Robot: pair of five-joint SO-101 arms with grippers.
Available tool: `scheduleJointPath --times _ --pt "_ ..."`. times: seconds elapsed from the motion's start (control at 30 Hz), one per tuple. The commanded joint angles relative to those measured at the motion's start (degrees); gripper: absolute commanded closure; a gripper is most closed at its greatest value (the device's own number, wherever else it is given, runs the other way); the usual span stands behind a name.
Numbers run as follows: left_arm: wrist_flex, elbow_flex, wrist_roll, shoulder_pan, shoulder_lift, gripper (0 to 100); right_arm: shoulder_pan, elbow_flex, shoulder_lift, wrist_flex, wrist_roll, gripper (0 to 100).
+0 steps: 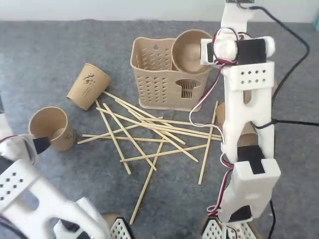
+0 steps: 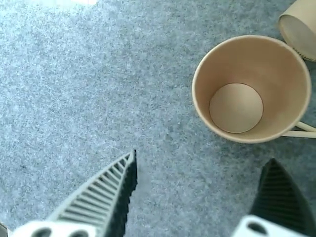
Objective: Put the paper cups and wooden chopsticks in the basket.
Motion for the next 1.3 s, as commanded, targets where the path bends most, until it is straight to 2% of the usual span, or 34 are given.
scheduleJointPath --times 0.0,0.3,0.5,0.7,0.77,1.03,1.27 --pt "-1.4 0.0 -0.5 -0.2 0.0 63 -0.1 -3.4 -2.1 -1.7 -1.8 77.0" --pt "-4.6 2.4 -0.4 -0.1 0.0 63 0.4 -16.5 -13.4 8.2 -3.2 77.2" --pt "-4.6 2.4 -0.4 2.9 0.1 63 5.6 7.4 -29.5 8.0 -3.1 77.5" --pt "-4.7 4.8 3.6 10.1 0.1 63 9.4 27.1 -44.9 7.7 3.3 92.3" --pt "-6.0 5.8 5.5 13.5 0.1 63 10.9 31.6 -48.0 7.7 5.6 93.3" --pt "-15.7 10.5 12.4 21.2 0.1 63 24.7 45.5 -51.6 6.9 11.3 93.7" --pt "-20.6 13.8 14.5 23.6 0.2 63 31.5 64.5 -52.2 -2.2 13.6 94.2"
